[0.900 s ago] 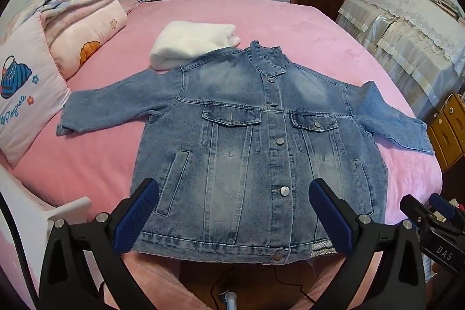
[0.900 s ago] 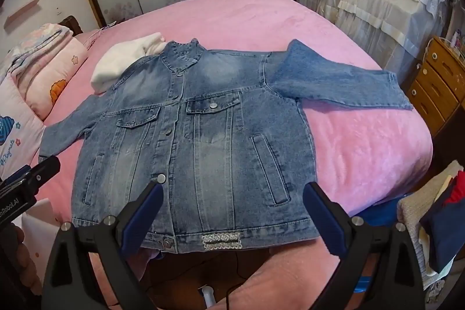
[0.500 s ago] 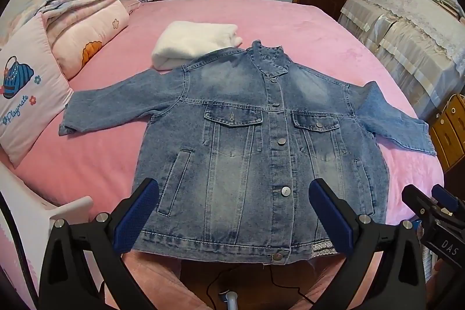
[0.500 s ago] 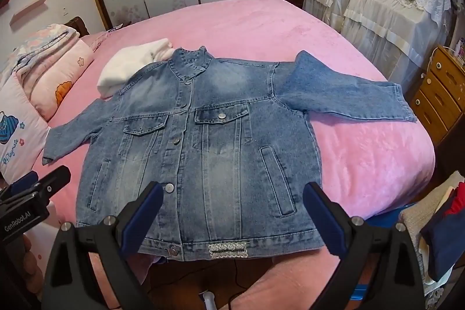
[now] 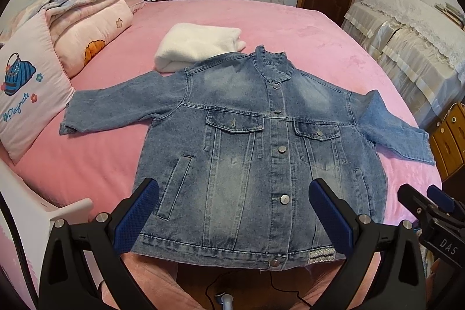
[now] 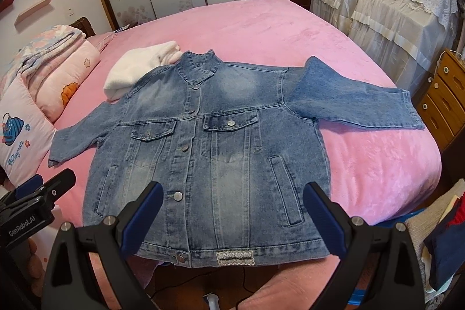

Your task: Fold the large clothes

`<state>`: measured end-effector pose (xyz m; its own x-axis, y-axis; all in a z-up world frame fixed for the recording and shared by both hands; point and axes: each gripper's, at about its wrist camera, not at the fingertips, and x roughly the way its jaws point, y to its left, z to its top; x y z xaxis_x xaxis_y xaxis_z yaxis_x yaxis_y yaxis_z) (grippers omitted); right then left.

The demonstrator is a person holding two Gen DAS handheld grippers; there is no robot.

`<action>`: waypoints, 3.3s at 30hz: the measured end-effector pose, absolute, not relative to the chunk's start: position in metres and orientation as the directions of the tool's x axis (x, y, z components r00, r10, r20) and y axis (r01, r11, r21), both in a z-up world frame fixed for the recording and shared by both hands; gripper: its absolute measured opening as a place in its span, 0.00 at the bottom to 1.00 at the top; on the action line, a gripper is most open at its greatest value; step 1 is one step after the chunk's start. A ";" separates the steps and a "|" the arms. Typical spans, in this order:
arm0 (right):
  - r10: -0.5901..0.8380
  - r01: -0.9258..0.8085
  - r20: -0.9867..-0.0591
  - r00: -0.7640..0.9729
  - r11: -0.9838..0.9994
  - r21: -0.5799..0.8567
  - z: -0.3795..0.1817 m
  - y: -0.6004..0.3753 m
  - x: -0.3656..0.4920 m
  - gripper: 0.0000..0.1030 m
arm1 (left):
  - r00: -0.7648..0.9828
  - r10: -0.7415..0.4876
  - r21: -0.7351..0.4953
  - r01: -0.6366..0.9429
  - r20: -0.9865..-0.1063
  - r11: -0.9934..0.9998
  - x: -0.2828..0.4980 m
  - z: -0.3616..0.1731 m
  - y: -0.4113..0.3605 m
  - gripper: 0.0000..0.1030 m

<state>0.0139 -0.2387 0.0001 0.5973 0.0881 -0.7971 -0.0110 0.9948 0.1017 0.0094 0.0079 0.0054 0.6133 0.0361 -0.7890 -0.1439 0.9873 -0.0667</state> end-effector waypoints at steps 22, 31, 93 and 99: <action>0.079 -0.028 -0.790 0.608 0.997 0.078 0.012 -0.212 0.017 0.95 | 0.620 0.028 -0.070 -0.133 -0.784 0.989 0.017 0.003 0.011 0.99; 0.072 -0.035 -0.788 0.611 0.997 0.064 0.012 -0.203 0.016 0.95 | 0.649 0.039 -0.100 -0.176 -0.760 0.979 0.017 0.005 0.025 0.99; 0.080 0.060 -0.805 0.588 0.988 0.142 -0.021 -0.290 0.062 0.95 | 0.618 0.090 0.022 -0.117 -0.781 0.993 0.082 -0.002 -0.055 0.88; 0.048 0.121 -0.799 0.599 0.981 0.150 -0.027 -0.323 0.075 0.95 | 0.624 0.090 0.053 -0.078 -0.776 0.996 0.101 -0.002 -0.083 0.88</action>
<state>0.0745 -0.3232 -0.0267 0.5987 0.0483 -0.7995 0.1206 0.9814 0.1497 0.1006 -0.0833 -0.0023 0.6244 0.0904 -0.7759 -0.0784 0.9955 0.0529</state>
